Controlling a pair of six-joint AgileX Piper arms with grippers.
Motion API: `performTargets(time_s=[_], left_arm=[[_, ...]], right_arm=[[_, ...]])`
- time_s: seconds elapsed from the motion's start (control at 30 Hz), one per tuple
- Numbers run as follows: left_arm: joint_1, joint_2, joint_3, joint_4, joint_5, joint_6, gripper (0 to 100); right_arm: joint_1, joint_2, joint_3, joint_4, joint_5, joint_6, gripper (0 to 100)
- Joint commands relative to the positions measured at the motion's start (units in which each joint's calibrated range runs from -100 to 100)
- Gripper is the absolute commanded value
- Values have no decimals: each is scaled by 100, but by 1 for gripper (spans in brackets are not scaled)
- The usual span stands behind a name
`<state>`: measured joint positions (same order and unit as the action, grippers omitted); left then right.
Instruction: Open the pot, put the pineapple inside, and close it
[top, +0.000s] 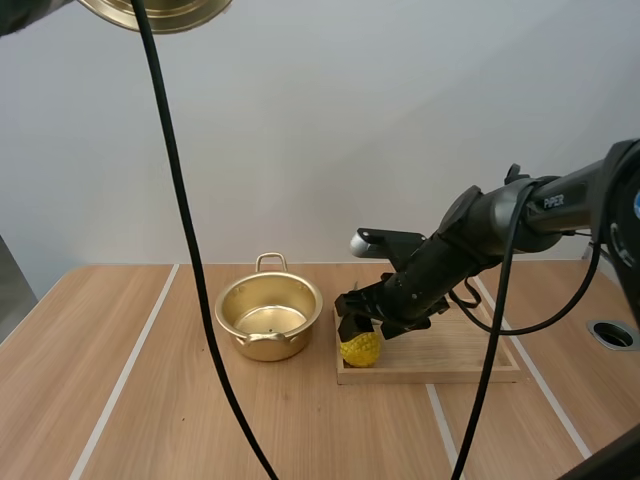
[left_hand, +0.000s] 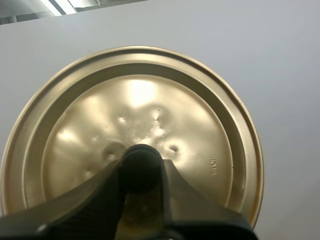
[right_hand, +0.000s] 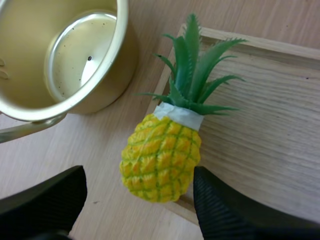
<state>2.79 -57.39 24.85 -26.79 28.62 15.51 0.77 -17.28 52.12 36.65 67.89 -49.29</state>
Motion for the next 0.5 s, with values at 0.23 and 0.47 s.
performTargets(time_s=[0.23, 0.47], left_arm=[[2, -28, -26, 11, -79, -43, 0], [2, -28, -26, 11, -79, -43, 0]], right_arm=[[-9, 340, 19, 342, -324, -472, 100], [-9, 678, 19, 423, -522, -482, 100]])
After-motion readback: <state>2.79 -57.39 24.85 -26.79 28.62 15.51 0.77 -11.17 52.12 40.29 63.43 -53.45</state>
